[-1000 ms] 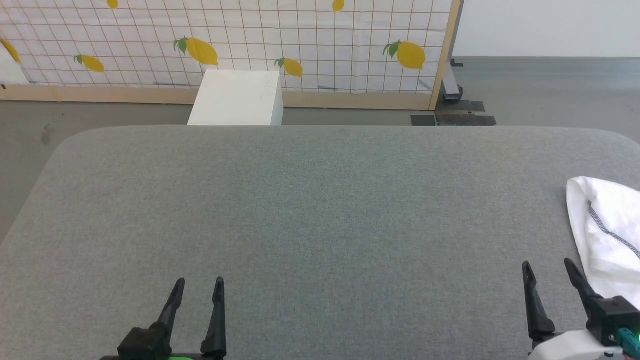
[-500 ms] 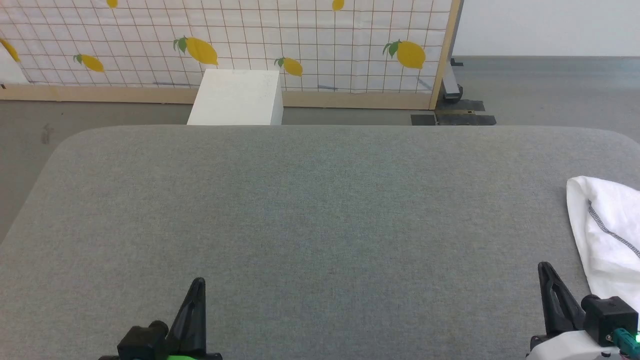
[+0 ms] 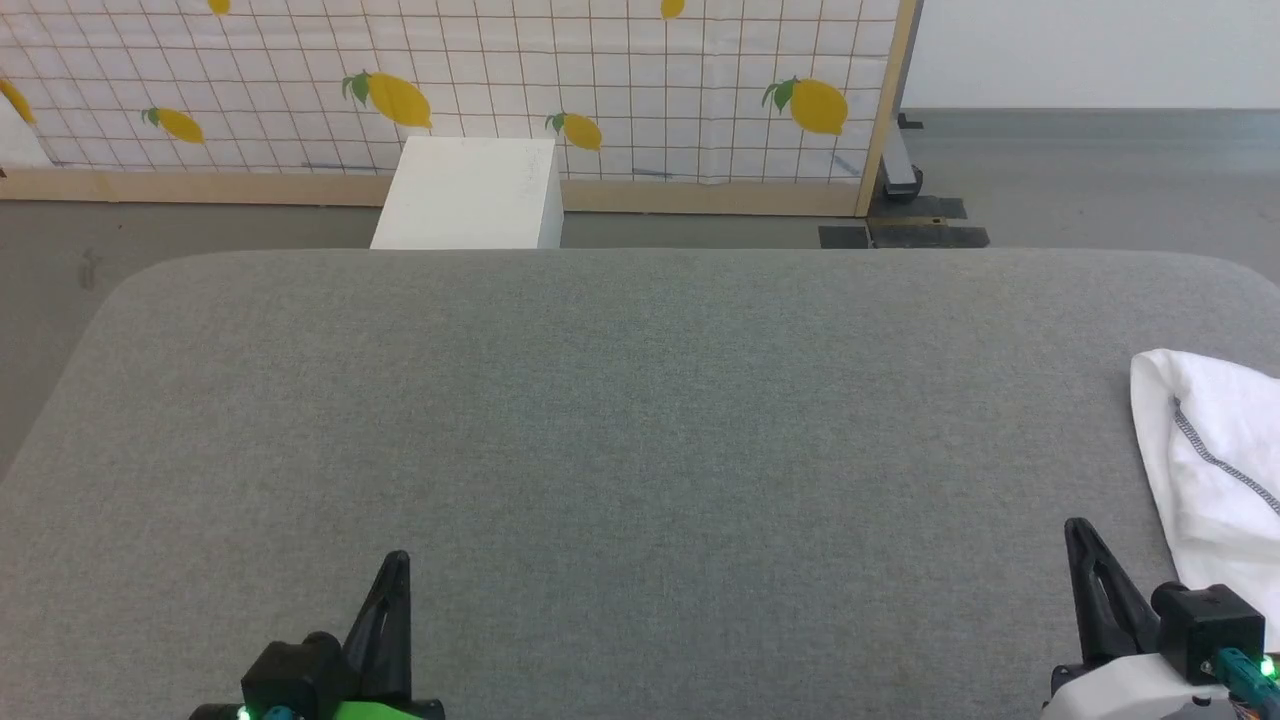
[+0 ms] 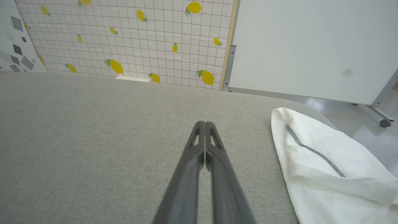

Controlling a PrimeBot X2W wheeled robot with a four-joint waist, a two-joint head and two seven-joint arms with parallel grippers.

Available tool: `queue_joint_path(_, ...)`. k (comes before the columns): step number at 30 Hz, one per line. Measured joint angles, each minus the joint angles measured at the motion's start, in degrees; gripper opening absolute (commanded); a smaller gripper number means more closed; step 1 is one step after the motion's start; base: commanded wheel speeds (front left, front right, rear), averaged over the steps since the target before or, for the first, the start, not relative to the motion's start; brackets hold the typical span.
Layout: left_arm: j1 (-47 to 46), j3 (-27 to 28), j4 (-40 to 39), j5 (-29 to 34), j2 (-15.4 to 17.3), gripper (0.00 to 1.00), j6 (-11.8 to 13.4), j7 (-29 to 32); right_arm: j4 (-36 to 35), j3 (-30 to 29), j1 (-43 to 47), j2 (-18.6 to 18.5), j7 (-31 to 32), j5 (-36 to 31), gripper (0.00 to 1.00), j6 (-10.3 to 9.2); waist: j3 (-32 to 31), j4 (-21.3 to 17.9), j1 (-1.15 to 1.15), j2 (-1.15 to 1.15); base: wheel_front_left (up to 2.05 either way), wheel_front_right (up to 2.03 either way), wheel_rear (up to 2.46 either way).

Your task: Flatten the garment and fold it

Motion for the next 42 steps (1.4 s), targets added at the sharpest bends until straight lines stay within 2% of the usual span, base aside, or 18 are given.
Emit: queue_joint_path(42,-3.67,3.21,0.11,4.85,-2.25,0.0,-0.52,4.78,0.15,2.92,-3.05,0.0,1.77,0.35,0.0,0.0,0.53,-0.71,0.0,0.0,0.0,0.0,0.0)
